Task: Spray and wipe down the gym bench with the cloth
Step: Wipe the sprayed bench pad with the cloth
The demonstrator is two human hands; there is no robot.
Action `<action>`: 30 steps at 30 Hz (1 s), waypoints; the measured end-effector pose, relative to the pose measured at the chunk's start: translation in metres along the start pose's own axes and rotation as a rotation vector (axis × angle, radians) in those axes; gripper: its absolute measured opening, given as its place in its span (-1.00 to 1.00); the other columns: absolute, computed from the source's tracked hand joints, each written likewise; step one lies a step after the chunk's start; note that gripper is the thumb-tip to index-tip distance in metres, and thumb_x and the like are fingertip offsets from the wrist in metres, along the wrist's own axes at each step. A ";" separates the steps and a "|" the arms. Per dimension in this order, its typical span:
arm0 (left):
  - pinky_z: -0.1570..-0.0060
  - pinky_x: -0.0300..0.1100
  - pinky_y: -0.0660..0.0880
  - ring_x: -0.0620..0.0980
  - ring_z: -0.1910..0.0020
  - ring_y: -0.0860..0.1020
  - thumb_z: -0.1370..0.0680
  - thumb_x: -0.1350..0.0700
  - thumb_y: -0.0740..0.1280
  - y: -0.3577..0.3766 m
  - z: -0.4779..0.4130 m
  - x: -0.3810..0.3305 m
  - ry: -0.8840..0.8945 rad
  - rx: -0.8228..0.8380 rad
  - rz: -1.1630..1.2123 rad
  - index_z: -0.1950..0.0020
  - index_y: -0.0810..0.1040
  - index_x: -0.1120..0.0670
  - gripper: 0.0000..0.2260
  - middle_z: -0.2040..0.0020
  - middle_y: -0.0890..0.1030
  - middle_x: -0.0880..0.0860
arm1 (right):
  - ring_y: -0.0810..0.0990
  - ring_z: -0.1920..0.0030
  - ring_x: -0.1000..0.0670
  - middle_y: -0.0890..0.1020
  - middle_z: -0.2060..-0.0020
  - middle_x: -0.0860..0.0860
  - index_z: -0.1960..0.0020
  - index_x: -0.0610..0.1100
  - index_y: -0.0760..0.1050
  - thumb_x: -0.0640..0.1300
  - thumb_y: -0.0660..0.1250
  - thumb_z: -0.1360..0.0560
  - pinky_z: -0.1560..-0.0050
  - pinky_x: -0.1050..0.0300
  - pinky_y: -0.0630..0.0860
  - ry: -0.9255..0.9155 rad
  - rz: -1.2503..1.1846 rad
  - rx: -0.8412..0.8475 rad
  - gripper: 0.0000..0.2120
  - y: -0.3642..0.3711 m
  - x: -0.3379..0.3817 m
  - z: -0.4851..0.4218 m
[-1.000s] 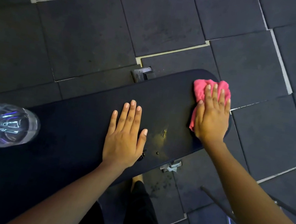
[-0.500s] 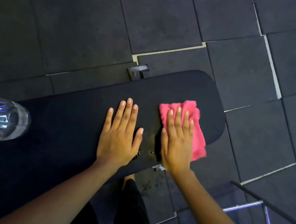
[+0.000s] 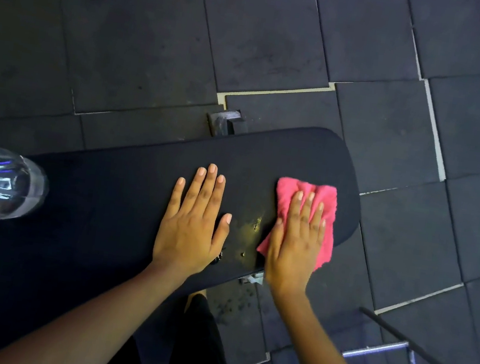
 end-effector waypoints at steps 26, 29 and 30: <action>-0.49 0.24 -0.07 0.04 -0.57 0.06 -0.60 -0.17 0.03 -0.015 0.091 0.102 0.032 -0.016 -0.069 -0.57 0.10 0.00 -0.44 -0.60 0.06 0.05 | 0.19 -0.53 -0.25 0.33 -0.48 -0.20 -0.49 -0.23 0.30 -0.17 0.11 -0.55 -0.51 -0.13 0.13 -0.358 -0.015 0.129 -0.49 0.033 0.088 0.011; -0.49 0.24 -0.10 0.04 -0.57 0.04 -0.61 -0.18 0.01 -0.013 0.093 0.104 0.017 -0.019 -0.077 -0.57 0.09 -0.02 -0.45 -0.60 0.05 0.05 | 0.14 -0.56 -0.17 0.28 -0.52 -0.14 -0.54 -0.18 0.23 -0.17 0.15 -0.57 -0.52 -0.17 0.12 -0.346 0.087 0.117 -0.47 0.022 0.068 -0.028; -0.49 0.24 -0.09 0.03 -0.57 0.04 -0.61 -0.18 0.01 -0.013 0.093 0.104 0.013 -0.019 -0.078 -0.57 0.09 -0.02 -0.45 -0.60 0.05 0.05 | 0.12 -0.57 -0.16 0.26 -0.53 -0.14 -0.54 -0.18 0.20 -0.17 0.14 -0.58 -0.53 -0.17 0.11 -0.300 0.087 0.097 -0.47 0.018 0.059 -0.035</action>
Point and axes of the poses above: each hand's wrist, its own z-axis away from the middle knuckle, its own y-axis out of the palm, x = y × z, the point moved 7 cm from there along -z, towards the middle knuckle
